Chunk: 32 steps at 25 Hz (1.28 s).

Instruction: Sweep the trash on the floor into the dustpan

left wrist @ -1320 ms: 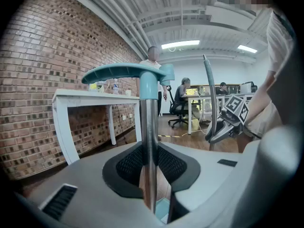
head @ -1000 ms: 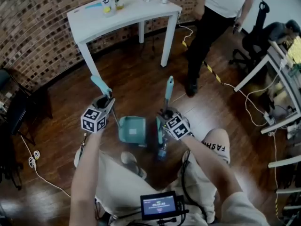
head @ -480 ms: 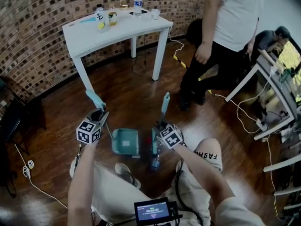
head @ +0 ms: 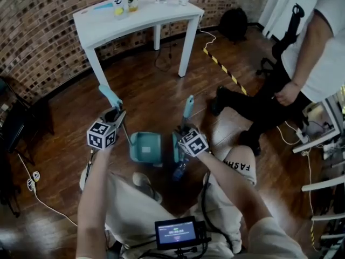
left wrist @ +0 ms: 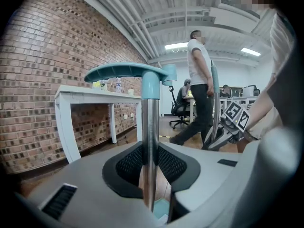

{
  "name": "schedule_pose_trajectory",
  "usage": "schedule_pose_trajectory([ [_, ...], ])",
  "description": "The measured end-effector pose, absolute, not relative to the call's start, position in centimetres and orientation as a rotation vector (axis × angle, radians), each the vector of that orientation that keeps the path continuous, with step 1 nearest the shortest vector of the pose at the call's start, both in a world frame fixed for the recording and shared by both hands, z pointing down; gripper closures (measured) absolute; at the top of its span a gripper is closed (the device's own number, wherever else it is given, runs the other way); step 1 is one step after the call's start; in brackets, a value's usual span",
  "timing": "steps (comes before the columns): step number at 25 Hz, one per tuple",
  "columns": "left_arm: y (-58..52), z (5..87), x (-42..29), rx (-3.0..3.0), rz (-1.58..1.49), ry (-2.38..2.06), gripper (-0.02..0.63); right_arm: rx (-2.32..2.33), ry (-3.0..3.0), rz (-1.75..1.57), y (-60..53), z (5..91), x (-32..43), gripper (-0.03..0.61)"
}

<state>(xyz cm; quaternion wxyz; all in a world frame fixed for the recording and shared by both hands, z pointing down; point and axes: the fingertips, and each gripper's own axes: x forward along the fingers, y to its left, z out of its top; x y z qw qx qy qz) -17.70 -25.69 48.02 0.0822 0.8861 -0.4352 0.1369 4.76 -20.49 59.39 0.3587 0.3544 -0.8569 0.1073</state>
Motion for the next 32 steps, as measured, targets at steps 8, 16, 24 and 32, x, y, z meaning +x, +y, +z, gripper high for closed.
schedule_pose_trajectory([
  [8,-25.7,47.8,-17.5,2.639,0.398,-1.292,0.54,0.891,-2.295,0.387,-20.5,58.7,1.9,0.495],
  [16,-25.7,47.9,-17.8,2.635,0.402,-1.292,0.54,0.915,-2.422,0.408,-21.2,56.1,0.4,0.495],
  [24,-25.5,47.5,-17.4,2.669,0.479,-1.306,0.54,0.976,-2.442,0.392,-21.5,53.7,2.4,0.497],
  [32,-25.2,46.3,-17.1,2.698,0.438,-1.304,0.54,0.971,-2.341,0.31,-21.7,55.4,4.1,0.497],
])
